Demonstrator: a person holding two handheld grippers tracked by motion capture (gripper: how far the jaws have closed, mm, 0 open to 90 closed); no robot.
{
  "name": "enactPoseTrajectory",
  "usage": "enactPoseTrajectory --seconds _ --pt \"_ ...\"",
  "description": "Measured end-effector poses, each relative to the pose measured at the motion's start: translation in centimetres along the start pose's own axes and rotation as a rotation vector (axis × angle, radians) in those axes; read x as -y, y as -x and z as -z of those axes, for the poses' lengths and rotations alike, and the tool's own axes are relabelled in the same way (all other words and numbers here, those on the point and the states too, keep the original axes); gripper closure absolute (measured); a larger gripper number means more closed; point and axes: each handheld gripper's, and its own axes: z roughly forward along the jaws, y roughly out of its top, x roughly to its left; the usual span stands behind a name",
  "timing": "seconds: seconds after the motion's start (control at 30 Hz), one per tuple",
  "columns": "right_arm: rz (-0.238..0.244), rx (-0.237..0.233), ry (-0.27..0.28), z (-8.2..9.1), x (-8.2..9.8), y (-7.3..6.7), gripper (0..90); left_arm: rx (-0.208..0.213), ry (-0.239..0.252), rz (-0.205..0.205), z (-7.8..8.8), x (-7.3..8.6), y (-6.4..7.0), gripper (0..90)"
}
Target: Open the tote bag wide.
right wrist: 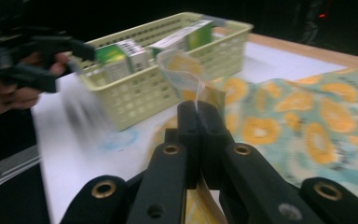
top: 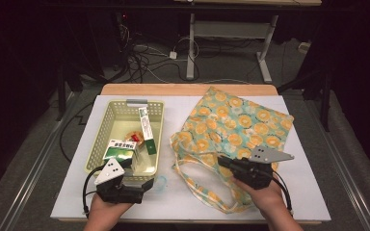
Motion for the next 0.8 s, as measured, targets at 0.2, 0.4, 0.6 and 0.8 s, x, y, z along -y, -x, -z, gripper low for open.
enactPoseTrajectory --seconds 0.2,0.4,0.6,0.8 --pt "-0.084 0.055 0.041 0.2 0.1 3.1 90.0 0.001 0.01 -0.001 -0.1 0.0 0.1 0.0" --pt "-0.068 0.159 0.013 -0.1 0.0 5.3 90.0 0.003 0.023 -0.007 0.0 -0.1 0.4 0.0" --pt "-0.082 0.234 -0.013 -0.1 0.5 7.7 90.0 0.003 0.023 -0.008 0.1 -0.1 0.5 0.0" --pt "-0.121 0.294 -0.071 0.0 2.2 9.4 90.0 0.004 0.008 -0.007 0.0 0.0 0.4 0.0"
